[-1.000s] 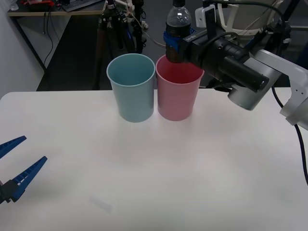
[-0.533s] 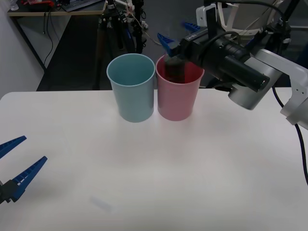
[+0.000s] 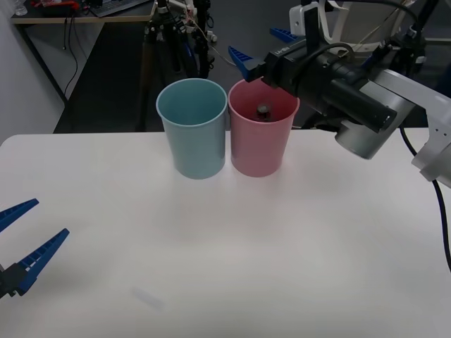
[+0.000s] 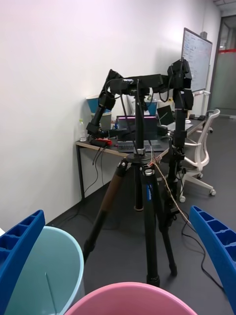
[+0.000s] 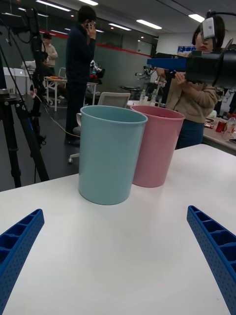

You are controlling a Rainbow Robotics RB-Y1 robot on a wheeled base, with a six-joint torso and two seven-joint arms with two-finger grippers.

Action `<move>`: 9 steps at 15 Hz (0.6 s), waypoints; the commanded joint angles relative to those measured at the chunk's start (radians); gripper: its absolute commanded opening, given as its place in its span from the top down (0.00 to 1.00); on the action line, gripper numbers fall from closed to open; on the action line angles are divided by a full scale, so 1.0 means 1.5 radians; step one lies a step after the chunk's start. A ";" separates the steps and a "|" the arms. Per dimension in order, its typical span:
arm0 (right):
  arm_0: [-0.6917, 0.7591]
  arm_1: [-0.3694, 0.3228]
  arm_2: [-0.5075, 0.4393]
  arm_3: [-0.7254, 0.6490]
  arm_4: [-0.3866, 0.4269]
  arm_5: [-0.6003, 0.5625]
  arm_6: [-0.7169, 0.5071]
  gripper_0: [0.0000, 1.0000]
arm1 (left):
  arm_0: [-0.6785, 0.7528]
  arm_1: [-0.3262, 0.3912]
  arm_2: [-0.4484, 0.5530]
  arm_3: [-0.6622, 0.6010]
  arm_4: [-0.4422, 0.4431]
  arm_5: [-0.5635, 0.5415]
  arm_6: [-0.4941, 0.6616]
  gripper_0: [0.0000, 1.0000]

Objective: Grasp the object on the table and drop it into the matching bin: aluminum can to the light blue bin, PET bottle to the pink bin.

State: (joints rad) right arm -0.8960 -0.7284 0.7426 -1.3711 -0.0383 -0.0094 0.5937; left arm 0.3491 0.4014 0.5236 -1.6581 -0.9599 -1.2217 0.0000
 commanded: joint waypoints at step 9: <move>0.035 -0.047 -0.020 -0.062 -0.007 -0.008 -0.003 0.00 | 0.000 0.000 0.000 0.000 0.000 0.000 0.000 0.00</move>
State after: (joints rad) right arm -0.8634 -0.7844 0.7257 -1.4334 -0.0474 -0.0298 0.5912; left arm 0.3491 0.4014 0.5236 -1.6581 -0.9599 -1.2217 0.0000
